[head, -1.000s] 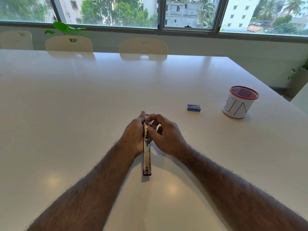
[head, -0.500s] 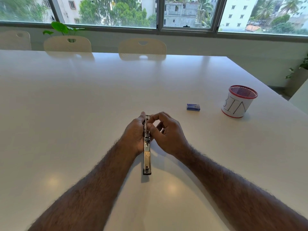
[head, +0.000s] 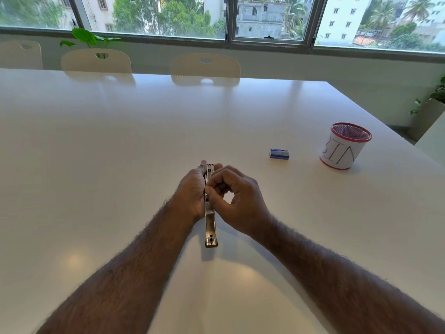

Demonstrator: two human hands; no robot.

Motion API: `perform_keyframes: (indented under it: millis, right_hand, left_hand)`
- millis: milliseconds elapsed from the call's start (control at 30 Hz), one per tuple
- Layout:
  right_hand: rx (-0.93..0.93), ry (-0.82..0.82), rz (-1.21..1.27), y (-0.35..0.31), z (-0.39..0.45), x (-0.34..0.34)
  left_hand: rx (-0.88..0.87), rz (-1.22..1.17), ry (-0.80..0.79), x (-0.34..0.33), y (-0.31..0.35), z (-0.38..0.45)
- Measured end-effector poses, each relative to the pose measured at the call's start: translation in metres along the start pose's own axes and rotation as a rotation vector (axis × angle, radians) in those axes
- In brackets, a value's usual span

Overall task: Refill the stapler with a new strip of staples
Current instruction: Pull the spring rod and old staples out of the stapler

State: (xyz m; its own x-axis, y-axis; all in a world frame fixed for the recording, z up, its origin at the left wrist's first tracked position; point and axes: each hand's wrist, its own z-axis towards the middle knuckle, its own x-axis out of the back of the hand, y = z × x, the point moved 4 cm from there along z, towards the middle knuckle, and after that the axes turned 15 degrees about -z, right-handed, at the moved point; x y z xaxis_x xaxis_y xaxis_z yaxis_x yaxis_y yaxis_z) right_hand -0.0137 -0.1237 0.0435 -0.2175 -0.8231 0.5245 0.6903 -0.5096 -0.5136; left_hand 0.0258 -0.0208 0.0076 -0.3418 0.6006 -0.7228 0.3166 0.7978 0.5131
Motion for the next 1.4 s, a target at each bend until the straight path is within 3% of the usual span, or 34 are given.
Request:
perform_keyframes:
  millis: [100,200,333,767,1033,1400]
  right_hand:
    - [-0.027,0.04,0.043,0.001,-0.001,0.001]
    - [-0.2,0.079,0.105,0.015,0.0,0.002]
    - [-0.33,0.088,-0.063,0.038,0.001,0.002]
    - [-0.229,-0.119,-0.244,0.029,0.004,-0.004]
    - [-0.215,-0.121,-0.228,0.024,-0.002,0.0]
    - [-0.301,-0.144,-0.157,0.027,-0.004,-0.002]
  left_hand:
    - [-0.014,0.028,-0.02,-0.001,-0.001,-0.001]
    - [0.012,0.03,-0.062,-0.004,-0.004,-0.002]
    - [0.041,0.02,-0.068,-0.004,-0.006,-0.002]
    - [0.009,0.001,-0.082,-0.008,-0.007,-0.005]
    - [-0.039,0.123,-0.052,-0.002,-0.003,0.004]
    - [-0.044,0.105,-0.054,-0.002,-0.002,0.005]
